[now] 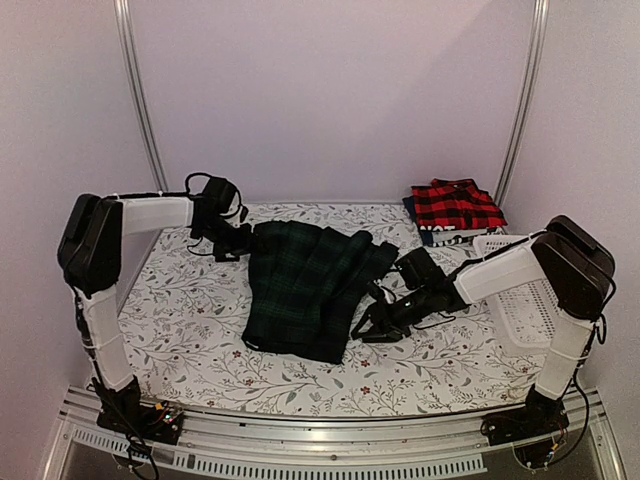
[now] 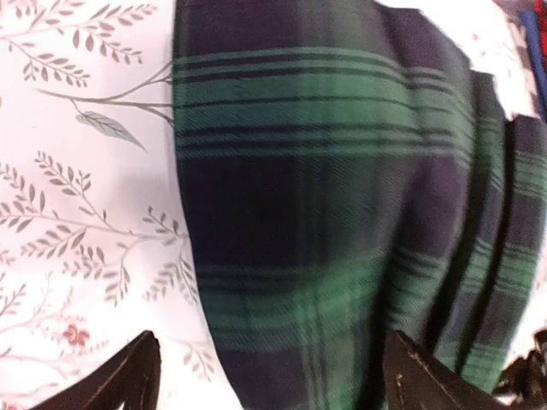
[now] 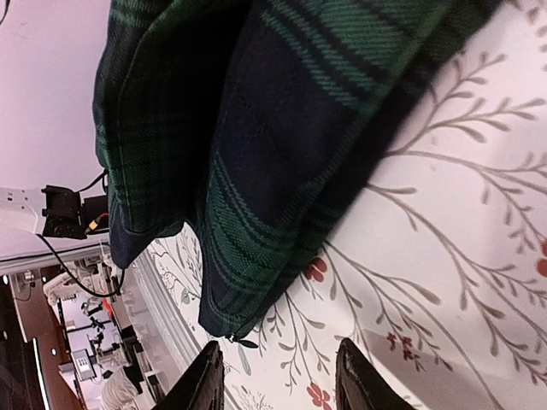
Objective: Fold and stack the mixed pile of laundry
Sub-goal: Rotate the rectangle-folded skirt at the center of the board, then adjust the rectangle-folded shorts at the center of the board.
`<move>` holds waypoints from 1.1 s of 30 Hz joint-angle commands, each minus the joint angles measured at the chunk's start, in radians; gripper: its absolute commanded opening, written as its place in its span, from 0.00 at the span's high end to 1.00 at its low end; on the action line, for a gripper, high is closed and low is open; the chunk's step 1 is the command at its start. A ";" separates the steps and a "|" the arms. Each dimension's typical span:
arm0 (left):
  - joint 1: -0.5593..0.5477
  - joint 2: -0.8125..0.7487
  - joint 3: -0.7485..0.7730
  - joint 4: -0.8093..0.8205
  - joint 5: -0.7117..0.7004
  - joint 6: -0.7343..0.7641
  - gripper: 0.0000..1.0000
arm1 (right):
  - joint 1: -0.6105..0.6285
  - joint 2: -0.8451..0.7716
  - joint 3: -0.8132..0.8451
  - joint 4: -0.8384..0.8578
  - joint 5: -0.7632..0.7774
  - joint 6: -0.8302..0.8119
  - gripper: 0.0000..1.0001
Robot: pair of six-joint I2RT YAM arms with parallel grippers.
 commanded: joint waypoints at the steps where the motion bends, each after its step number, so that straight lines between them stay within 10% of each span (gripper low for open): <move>1: -0.117 -0.242 -0.086 -0.104 0.003 0.036 0.08 | -0.038 -0.069 -0.025 0.021 0.015 0.102 0.56; 7: -0.329 -0.305 -0.107 -0.181 0.014 0.019 0.04 | -0.038 -0.033 -0.046 0.182 -0.028 0.284 0.53; 19: -0.534 -0.064 0.095 -0.348 -0.111 -0.118 0.28 | 0.005 0.052 -0.140 0.423 -0.014 0.566 0.50; 33: -0.559 0.015 0.161 -0.363 -0.088 -0.089 0.86 | 0.040 0.173 -0.099 0.495 0.021 0.623 0.75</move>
